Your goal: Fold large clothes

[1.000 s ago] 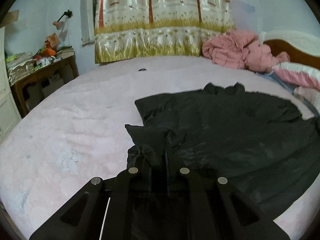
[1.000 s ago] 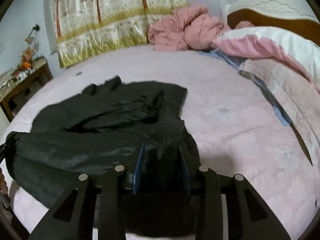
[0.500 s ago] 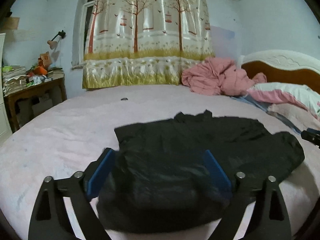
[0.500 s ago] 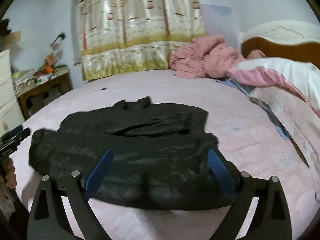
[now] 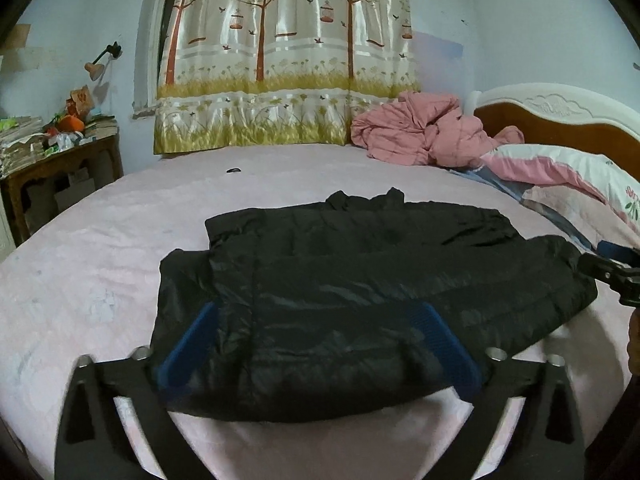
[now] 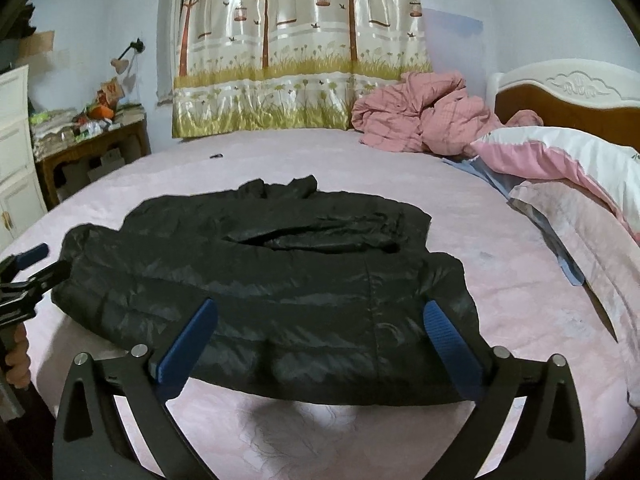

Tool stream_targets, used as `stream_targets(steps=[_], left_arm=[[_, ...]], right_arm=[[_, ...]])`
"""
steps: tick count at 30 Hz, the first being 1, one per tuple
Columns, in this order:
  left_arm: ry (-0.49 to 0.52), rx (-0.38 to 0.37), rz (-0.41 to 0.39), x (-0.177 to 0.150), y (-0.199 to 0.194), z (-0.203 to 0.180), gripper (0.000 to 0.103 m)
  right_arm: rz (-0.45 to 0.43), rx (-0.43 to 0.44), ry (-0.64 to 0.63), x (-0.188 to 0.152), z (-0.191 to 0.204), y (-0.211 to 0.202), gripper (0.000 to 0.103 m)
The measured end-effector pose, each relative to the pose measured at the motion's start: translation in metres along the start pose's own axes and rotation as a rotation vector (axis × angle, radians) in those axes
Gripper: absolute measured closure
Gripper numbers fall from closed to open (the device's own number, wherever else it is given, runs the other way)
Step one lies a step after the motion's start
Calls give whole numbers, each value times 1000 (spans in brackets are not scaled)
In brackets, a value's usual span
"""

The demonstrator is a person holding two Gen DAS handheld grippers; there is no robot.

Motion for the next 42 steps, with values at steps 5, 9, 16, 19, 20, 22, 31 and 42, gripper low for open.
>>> stream_targets(steps=[5, 9, 16, 19, 20, 22, 31, 42], left_arm=[[16, -4, 22, -6, 1, -8, 0], [-100, -102, 100, -21, 4, -11, 0], [-359, -146, 234, -59, 13, 4, 0], [-436, -182, 303, -79, 21, 0, 0], [-450, -189, 320, -84, 23, -1, 0], [-428, -180, 307, -83, 26, -4, 0], [-465, -304, 265, -67, 52, -6, 34], [-257, -353, 129, -26, -7, -27, 93]], right_arm=[[18, -26, -5, -5, 0, 3, 1], [62, 11, 85, -17, -2, 6, 1], [205, 156, 285, -52, 3, 15, 1], [278, 187, 393, -73, 0, 26, 4], [301, 197, 416, -78, 0, 31, 6], [314, 201, 443, -83, 0, 39, 7], [267, 139, 368, -71, 4, 59, 27], [67, 104, 90, -42, 39, -5, 95]])
Point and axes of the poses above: each gripper's, at about its wrist camera, not at the fingertips, and y roughly the way its jaws point, z to its left, x to its top, the point moved 10 cm from there along y, roughly the way its jaws point, and after that the axes turned 3 degrees about y, right-handed, at the moved point
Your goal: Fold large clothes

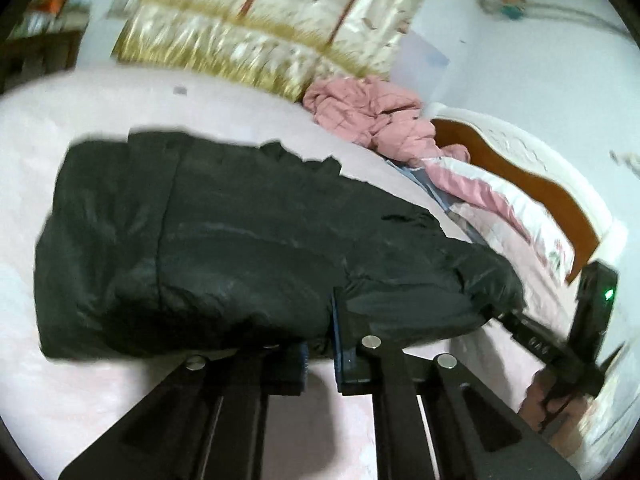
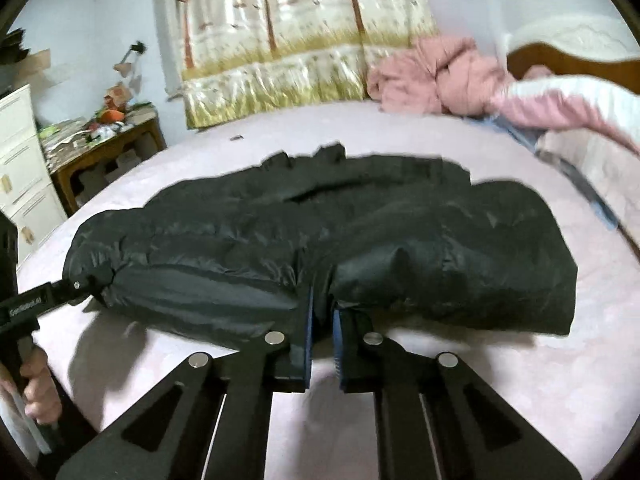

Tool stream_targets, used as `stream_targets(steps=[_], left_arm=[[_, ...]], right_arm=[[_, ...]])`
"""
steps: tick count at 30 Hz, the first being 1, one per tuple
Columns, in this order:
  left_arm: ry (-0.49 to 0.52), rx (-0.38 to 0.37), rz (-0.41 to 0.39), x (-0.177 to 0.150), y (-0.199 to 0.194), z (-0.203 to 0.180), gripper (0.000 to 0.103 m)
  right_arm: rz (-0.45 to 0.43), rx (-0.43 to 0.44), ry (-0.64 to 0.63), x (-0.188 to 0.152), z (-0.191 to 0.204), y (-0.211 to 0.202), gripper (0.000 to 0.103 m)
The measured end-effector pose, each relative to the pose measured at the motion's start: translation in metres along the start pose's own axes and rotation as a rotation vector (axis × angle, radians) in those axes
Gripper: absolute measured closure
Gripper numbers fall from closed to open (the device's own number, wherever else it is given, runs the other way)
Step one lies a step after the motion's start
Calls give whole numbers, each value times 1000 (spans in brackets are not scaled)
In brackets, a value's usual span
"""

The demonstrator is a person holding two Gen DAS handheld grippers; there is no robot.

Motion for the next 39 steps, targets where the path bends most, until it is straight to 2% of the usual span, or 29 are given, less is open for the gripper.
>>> stream_targets(steps=[3, 7, 11, 15, 18, 22, 27, 28, 30, 31, 32, 33, 34, 35, 36, 38, 39], left_arm=[[74, 50, 20, -5, -21, -13, 94], [144, 126, 87, -26, -37, -23, 94], [117, 129, 114, -26, -45, -24, 94], [106, 148, 124, 0, -42, -24, 93], [117, 174, 96, 31, -32, -22, 93], [183, 205, 58, 68, -8, -21, 93], [225, 210, 11, 111, 35, -4, 85], [219, 201, 8, 118, 44, 1, 80], [197, 202, -4, 129, 56, 13, 67], [189, 224, -20, 134, 57, 20, 53], [187, 253, -47, 137, 55, 27, 36], [193, 285, -87, 139, 47, 33, 27], [206, 308, -128, 139, 39, 36, 13], [234, 328, -186, 138, 27, 38, 12], [255, 344, -207, 137, 21, 40, 12], [295, 410, -210, 132, 15, 50, 9], [305, 439, -203, 129, 13, 57, 8]], right_arm=[[-28, 4, -17, -3, 8, -28, 95], [-5, -16, -62, -18, 18, -47, 95], [35, 2, -50, -21, 20, -53, 95], [21, -19, -72, 4, 20, -51, 90], [-17, -31, -83, 37, 22, -44, 89], [-67, -53, -102, 79, 21, -19, 88], [-56, -56, -72, 111, 10, 27, 84], [-56, -61, -67, 116, 7, 37, 83], [-63, -72, -69, 126, 0, 53, 73], [-77, -84, -68, 129, -4, 56, 69], [-93, -96, -67, 133, -8, 59, 61], [-103, -123, -74, 135, -14, 62, 51], [-108, -151, -83, 136, -20, 65, 50], [-110, -174, -90, 135, -26, 67, 50], [-106, -183, -88, 135, -32, 69, 50], [-98, -185, -63, 134, -45, 71, 49], [-104, -193, -48, 133, -53, 68, 41]])
Point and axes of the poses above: each gripper's, at about its wrist camera, not at the fingertips, and y roughly the way its jaws point, z to its left, x to its top, the point moved 10 cm from there along y, roughly the way its jaws point, and after that the axes turned 3 degrees about y, right-handed, at the moved point
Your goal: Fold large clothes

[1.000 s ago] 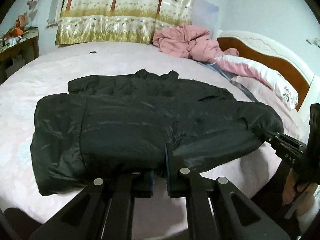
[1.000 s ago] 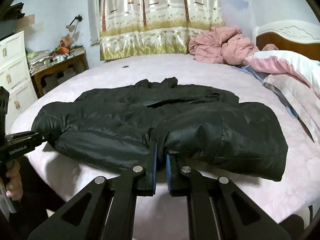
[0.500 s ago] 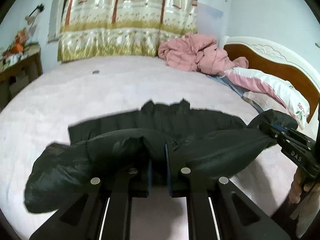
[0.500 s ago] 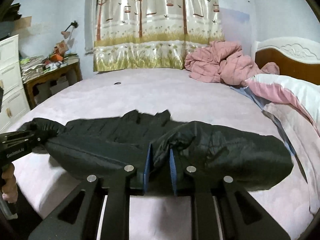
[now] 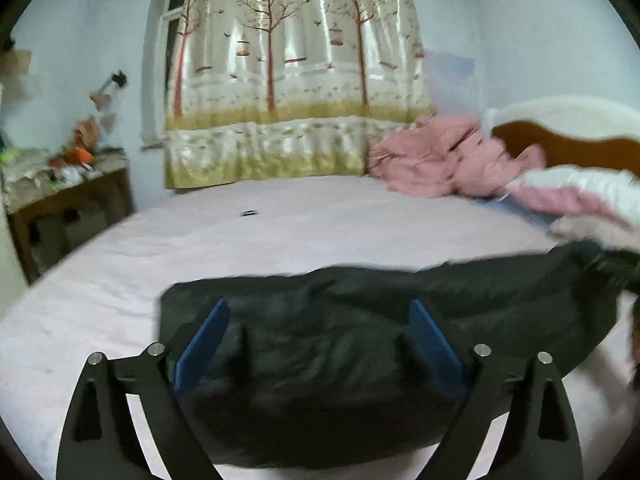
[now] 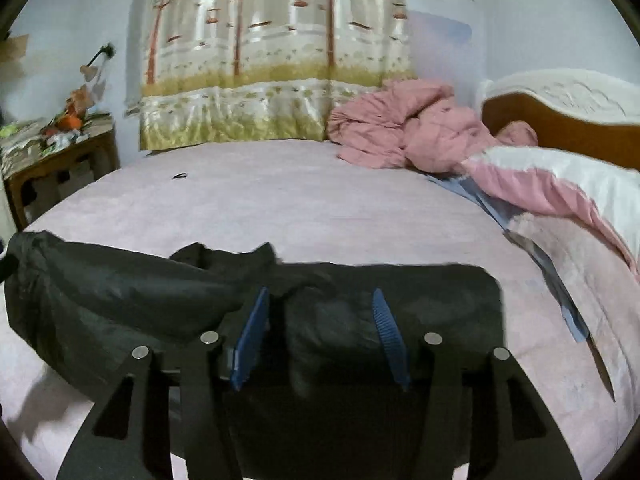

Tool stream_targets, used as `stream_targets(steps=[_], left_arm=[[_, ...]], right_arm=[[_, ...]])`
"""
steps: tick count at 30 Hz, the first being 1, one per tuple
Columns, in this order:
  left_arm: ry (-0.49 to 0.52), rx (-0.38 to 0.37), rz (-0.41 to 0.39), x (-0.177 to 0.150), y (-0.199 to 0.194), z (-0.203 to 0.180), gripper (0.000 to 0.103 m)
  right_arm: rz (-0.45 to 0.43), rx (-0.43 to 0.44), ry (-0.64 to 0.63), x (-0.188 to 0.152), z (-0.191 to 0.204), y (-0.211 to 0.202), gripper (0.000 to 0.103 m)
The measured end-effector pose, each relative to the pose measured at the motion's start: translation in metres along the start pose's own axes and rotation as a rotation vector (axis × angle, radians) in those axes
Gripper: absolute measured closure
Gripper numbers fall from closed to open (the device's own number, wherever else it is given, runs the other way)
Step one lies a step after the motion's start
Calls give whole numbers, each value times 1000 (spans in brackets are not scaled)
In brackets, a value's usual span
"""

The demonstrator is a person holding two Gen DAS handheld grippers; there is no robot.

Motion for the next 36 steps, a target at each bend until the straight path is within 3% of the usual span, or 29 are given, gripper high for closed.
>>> stream_targets(steps=[1, 3, 5, 8, 10, 12, 13, 14, 15, 16, 17, 18, 21, 24, 27, 31, 36], left_arm=[[5, 16, 5, -4, 1, 6, 5], [-1, 63, 18, -13, 7, 21, 3], [-38, 69, 47, -22, 12, 35, 3], [-184, 8, 123, -38, 24, 60, 3], [-306, -82, 162, -49, 30, 72, 3], [-357, -189, 208, -57, 38, 69, 10], [-362, -223, 229, -60, 40, 66, 23], [-360, -244, 244, -63, 43, 64, 40], [-355, -263, 250, -63, 46, 63, 50], [-354, -280, 245, -61, 47, 60, 70], [-353, -302, 232, -57, 47, 57, 87], [-341, -312, 205, -48, 47, 53, 91], [-229, -225, 133, -15, 58, 47, 92], [-155, -184, 177, 0, 83, 42, 92], [-144, -146, 258, -4, 115, 43, 92], [-164, -136, 303, -20, 144, 46, 91], [-222, -146, 321, -44, 161, 53, 77]], right_arm=[[-10, -14, 19, -1, -10, -2, 34], [-39, -40, 61, -3, -31, -9, 8], [-49, -65, 95, -7, -55, -14, 1], [37, -34, 136, -25, -81, -7, 0], [112, 16, 166, -40, -91, 1, 0], [153, 48, 203, -51, -98, 7, 0], [172, 78, 223, -55, -97, 11, 0], [190, 130, 242, -56, -93, 15, 2], [197, 173, 247, -57, -88, 17, 24], [197, 207, 238, -55, -82, 19, 45], [195, 213, 209, -51, -77, 21, 88], [174, 204, 183, -45, -74, 22, 92], [83, 94, 97, -20, -67, 28, 92], [114, 32, 110, -9, -65, 55, 92], [169, 11, 111, -11, -65, 86, 92], [193, 6, 113, -19, -65, 106, 91], [217, -8, 92, -24, -67, 116, 86]])
Point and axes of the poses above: each gripper's, at about its wrist camera, not at the fingertips, and y roughly the way its jaws point, z to its left, x to its top, the point moved 10 cm from there along y, roughly the way its jaws point, and after that the axes turned 3 degrees about y, right-handed, at the moved point
